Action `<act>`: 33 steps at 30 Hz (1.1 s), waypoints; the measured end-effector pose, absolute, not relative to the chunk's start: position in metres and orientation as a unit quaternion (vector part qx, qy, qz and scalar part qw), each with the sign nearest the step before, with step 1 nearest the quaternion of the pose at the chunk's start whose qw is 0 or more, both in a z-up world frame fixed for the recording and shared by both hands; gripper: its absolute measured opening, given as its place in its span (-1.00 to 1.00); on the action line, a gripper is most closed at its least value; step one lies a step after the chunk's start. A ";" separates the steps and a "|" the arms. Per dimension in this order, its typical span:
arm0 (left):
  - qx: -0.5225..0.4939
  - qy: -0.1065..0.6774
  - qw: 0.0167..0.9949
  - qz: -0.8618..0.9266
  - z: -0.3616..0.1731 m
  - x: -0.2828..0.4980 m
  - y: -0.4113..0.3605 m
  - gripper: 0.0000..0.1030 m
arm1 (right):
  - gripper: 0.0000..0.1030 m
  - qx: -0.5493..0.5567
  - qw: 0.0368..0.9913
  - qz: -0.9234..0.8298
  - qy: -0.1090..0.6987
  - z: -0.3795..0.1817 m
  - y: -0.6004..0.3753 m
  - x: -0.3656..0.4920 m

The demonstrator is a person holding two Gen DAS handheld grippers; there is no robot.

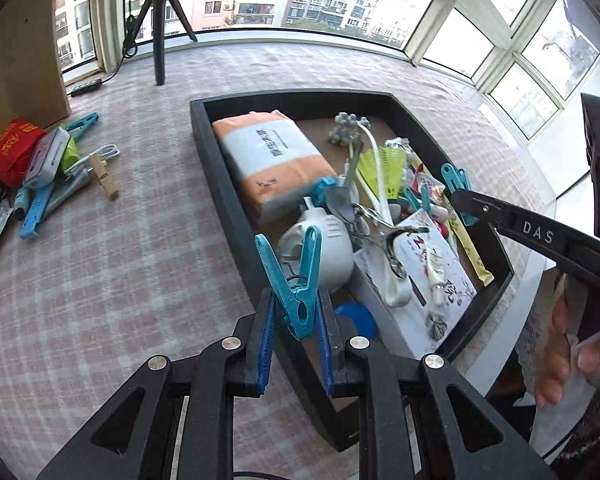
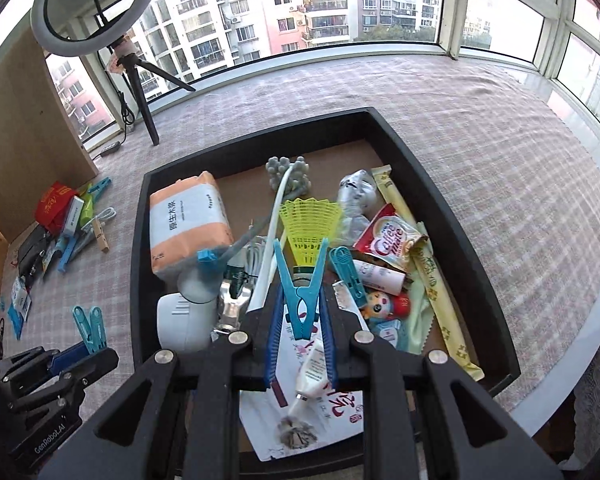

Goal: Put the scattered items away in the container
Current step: 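Carry both teal clothespins into the tray and open both grippers, then withdraw both open grippers from the tray back to the pile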

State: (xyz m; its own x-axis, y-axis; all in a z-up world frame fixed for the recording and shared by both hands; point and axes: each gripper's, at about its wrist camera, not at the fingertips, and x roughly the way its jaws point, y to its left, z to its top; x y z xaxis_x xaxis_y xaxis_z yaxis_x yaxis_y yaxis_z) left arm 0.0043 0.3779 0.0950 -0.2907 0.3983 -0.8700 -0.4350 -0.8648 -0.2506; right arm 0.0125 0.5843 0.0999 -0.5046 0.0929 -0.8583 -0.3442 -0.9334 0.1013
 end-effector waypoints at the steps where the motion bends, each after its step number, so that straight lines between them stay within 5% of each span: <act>1: -0.537 0.021 0.264 0.801 0.094 0.008 0.384 -0.65 | -0.65 -0.481 0.132 0.857 0.133 0.099 0.589 0.016; 11: -0.535 0.040 0.286 0.794 0.097 0.030 0.414 -0.64 | -0.64 -0.475 0.150 0.855 0.141 0.101 0.609 0.038; 12: -0.535 0.045 0.289 0.792 0.097 0.031 0.416 -0.58 | -0.58 -0.472 0.147 0.857 0.145 0.102 0.611 0.039; 13: -0.536 0.050 0.288 0.792 0.097 0.032 0.418 -0.18 | -0.46 -0.473 0.143 0.856 0.150 0.103 0.611 0.039; 15: -0.530 0.048 0.281 0.799 0.099 0.034 0.417 0.23 | -0.03 -0.469 0.138 0.858 0.156 0.106 0.610 0.040; 33: -0.524 0.014 0.202 0.827 0.102 -0.004 0.339 0.19 | -0.02 -0.466 0.078 0.873 0.125 0.117 0.546 0.006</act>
